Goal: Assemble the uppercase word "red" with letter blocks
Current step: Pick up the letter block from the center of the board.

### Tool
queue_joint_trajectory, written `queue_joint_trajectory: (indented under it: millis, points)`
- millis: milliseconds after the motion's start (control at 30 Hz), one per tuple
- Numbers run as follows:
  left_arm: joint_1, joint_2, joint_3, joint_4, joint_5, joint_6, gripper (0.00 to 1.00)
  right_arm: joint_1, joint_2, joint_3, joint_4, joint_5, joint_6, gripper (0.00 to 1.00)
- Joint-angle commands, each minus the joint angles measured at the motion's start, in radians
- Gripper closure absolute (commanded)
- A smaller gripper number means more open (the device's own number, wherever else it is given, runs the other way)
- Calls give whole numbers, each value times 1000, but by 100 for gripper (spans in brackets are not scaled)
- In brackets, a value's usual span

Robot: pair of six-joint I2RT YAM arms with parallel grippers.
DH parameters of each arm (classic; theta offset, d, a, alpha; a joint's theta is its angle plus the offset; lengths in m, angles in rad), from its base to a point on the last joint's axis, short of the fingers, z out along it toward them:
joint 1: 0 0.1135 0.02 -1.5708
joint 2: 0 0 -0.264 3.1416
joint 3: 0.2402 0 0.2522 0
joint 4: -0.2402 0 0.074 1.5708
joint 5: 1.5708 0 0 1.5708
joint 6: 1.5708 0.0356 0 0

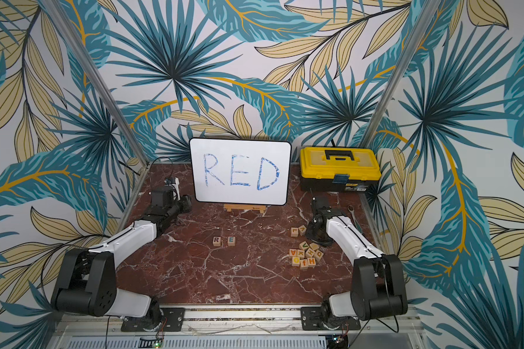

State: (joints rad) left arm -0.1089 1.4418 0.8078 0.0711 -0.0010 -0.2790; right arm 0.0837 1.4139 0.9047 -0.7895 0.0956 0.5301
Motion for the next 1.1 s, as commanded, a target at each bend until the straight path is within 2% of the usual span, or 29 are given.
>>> queue_joint_trajectory:
  millis: [0,433,633,767,933,1067]
  points:
    - [8,-5,11,31,55,7,52,-11,13,-18,-2,11,-2,65]
    - [14,-3,-1,53,87,15,52,-30,34,-3,1,21,-94,65]
    - [17,-10,-5,53,88,19,52,-30,56,53,4,32,-156,65]
    - [21,-12,-7,53,88,20,52,-30,95,102,-11,57,-167,65]
    - [23,-10,-7,53,90,20,52,-31,158,142,1,12,-170,65]
    - [26,-14,-10,52,91,20,52,-32,183,159,2,14,-221,63]
